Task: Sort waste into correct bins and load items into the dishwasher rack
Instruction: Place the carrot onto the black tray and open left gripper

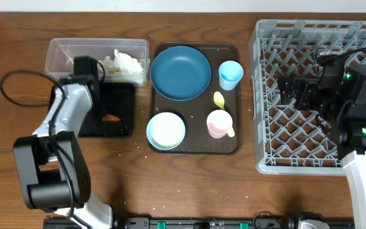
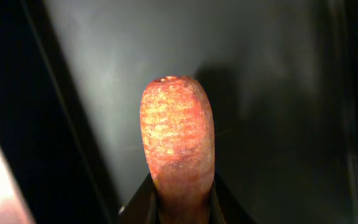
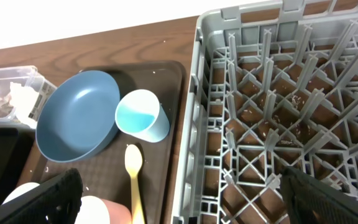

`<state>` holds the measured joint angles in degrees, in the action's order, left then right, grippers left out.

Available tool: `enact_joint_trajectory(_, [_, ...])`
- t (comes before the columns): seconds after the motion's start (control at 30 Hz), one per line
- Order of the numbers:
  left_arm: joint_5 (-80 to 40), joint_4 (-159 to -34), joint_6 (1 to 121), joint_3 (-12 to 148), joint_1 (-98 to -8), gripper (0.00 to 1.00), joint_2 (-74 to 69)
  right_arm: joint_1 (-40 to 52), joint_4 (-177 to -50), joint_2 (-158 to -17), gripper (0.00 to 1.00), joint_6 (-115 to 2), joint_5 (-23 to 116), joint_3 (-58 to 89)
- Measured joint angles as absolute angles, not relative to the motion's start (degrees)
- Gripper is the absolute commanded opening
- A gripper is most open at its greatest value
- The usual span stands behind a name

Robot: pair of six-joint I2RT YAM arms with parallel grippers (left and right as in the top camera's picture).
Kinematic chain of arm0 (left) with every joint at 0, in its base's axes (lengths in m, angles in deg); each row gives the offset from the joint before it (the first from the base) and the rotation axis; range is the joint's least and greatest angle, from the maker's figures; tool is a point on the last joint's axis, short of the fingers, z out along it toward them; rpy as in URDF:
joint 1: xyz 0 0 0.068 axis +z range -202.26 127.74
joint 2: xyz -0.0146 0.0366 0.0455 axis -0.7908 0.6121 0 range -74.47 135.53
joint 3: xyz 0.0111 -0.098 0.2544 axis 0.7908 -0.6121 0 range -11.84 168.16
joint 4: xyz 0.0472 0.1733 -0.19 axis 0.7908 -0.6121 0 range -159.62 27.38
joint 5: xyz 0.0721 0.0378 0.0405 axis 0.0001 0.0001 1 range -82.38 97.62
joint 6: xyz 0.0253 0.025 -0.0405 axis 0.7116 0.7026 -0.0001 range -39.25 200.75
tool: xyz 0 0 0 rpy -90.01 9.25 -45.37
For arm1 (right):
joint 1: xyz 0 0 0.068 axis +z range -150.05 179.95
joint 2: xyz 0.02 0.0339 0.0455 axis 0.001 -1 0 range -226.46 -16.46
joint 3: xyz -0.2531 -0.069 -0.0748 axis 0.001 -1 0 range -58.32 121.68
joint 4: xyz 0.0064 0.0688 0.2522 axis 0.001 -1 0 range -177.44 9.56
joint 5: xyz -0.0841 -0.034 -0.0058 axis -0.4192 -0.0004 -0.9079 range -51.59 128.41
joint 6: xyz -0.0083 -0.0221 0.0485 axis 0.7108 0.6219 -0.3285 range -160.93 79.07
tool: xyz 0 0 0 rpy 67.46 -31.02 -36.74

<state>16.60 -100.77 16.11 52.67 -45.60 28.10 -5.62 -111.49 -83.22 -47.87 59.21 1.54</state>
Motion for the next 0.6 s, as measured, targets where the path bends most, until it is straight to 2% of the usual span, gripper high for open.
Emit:
enact_joint_trajectory(0.03, [16.6,-99.5,15.9,51.3,-45.6,0.17,28.1,-5.6,-111.5,-83.2,0.99,-47.9,59.2,1.5])
enact_joint_trajectory(0.1, [16.6,-97.9,15.6,49.3,-45.6,0.25,28.1,-5.6,-111.5,-83.2,0.99,-47.9,59.2,1.5])
enact_joint_trajectory(0.23, [16.7,-97.2,15.3,48.4,-45.6,0.5,28.1,-5.6,-111.5,-83.2,0.99,-47.9,59.2,1.5])
enact_joint_trajectory(0.4, [15.4,-97.1,17.9,49.2,-45.6,0.7,28.1,-5.6,-111.5,-83.2,0.99,-47.9,59.2,1.5])
enact_joint_trajectory(0.6, [10.1,-97.4,22.6,52.4,-45.7,0.71,22.5,-5.6,-111.5,-83.2,0.99,-47.9,59.2,1.5])
